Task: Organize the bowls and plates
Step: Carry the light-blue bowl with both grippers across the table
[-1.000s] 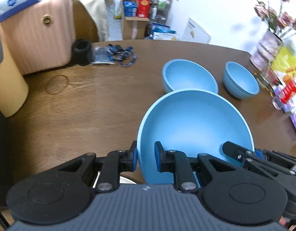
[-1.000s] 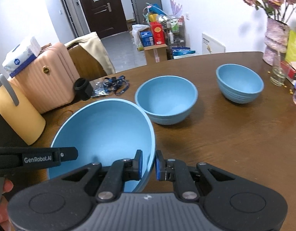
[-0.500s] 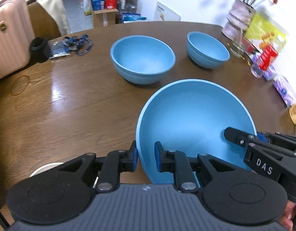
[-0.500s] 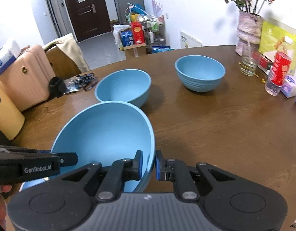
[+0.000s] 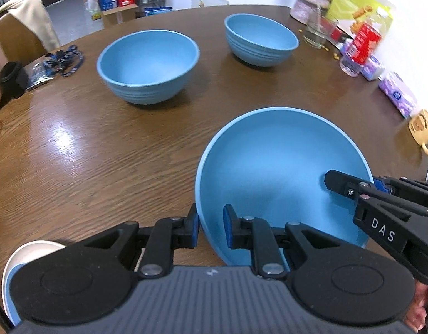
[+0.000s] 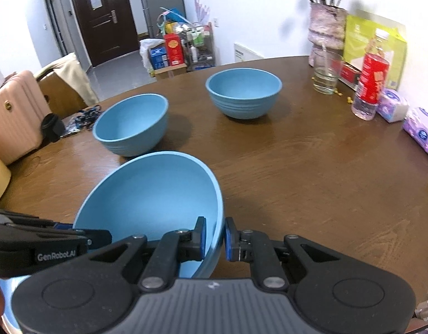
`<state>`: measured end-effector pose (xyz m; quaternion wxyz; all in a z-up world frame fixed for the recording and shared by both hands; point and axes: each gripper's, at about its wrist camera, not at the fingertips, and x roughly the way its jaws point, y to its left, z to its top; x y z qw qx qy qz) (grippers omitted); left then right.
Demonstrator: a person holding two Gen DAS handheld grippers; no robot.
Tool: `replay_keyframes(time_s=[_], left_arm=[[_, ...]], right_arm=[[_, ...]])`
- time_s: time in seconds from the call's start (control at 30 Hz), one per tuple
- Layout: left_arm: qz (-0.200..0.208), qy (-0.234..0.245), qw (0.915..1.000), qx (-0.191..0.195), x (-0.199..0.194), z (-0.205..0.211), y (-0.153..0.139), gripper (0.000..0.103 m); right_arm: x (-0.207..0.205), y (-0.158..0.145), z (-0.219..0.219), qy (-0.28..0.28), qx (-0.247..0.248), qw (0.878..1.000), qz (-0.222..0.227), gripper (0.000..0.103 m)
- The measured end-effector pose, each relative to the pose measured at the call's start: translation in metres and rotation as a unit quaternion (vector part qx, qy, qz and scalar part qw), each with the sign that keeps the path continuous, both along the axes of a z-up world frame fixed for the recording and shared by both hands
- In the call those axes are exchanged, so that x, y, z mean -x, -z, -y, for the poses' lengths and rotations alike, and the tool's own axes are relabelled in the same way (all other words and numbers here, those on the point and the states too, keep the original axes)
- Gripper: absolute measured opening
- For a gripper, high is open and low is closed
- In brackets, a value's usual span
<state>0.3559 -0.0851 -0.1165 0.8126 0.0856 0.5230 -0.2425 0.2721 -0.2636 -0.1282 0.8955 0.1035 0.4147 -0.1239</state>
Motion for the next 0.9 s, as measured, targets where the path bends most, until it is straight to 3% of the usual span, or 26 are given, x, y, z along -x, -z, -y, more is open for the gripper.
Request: replay_keyframes(time_s=[0.47, 0.9], left_arm=[[0.004, 0.052, 0.998, -0.037, 0.003, 0.051, 0.019, 0.018], [-0.003, 0.066, 0.996, -0.059, 0.003, 0.07, 0.033, 0.018]], right_arm=[[0.014, 0.027, 0.041, 0.045, -0.019, 0.999, 0.0, 0.013], [0.015, 0.041, 0.056, 0.05, -0.014, 0.999, 0.004, 0.013]])
